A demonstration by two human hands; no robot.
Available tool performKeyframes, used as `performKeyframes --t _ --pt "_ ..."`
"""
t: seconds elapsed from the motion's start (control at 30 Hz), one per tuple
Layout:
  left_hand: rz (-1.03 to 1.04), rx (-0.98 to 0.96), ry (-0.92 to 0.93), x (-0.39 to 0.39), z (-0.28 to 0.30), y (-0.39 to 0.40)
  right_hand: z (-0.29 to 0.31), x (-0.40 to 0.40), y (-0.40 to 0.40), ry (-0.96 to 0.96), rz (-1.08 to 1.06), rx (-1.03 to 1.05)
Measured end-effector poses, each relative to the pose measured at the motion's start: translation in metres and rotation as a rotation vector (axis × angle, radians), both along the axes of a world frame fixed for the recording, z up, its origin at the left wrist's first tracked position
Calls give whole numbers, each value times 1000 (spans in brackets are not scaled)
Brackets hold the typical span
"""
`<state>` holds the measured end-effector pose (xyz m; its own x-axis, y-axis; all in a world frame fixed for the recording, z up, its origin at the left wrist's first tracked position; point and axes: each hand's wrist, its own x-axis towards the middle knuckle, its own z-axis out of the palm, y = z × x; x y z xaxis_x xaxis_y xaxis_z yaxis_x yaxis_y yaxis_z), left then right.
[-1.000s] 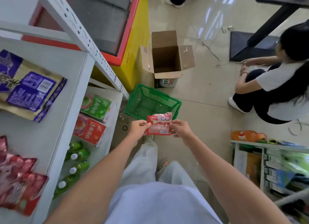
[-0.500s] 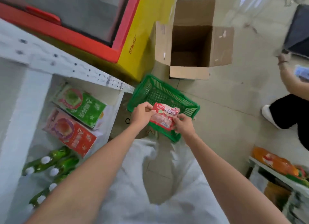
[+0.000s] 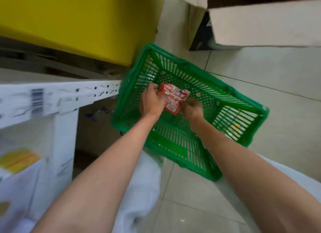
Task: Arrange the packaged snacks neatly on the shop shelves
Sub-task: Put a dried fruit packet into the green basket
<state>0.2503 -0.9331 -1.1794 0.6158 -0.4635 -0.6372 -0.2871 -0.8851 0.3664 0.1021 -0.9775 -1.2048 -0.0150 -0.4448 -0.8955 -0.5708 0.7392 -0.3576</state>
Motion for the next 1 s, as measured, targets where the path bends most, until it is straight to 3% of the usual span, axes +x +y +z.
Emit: performKeyframes --t 0.13,0.23,0.37,0.47,0.7,0.87,1.0 --pt "13 -3 -20 3 -70 0 -88 27 -6 -12 -56 -27" --pt "-31 35 -44 7 -95 3 -120 38 -8 -2 -4 -11" --pt "-128 88 -49 12 -74 11 -92 51 -18 40 180 149" --pt "-222 157 -33 8 -20 20 -13 42 -25 137 642 170" --pt "-143 198 21 -14 197 11 229 13 -76 89 1577 -265" --pt "108 129 -27 -33 391 22 434 20 -108 85 1961 -534" --pt "289 12 -61 -64 557 40 600 27 -79 23 2154 -679"
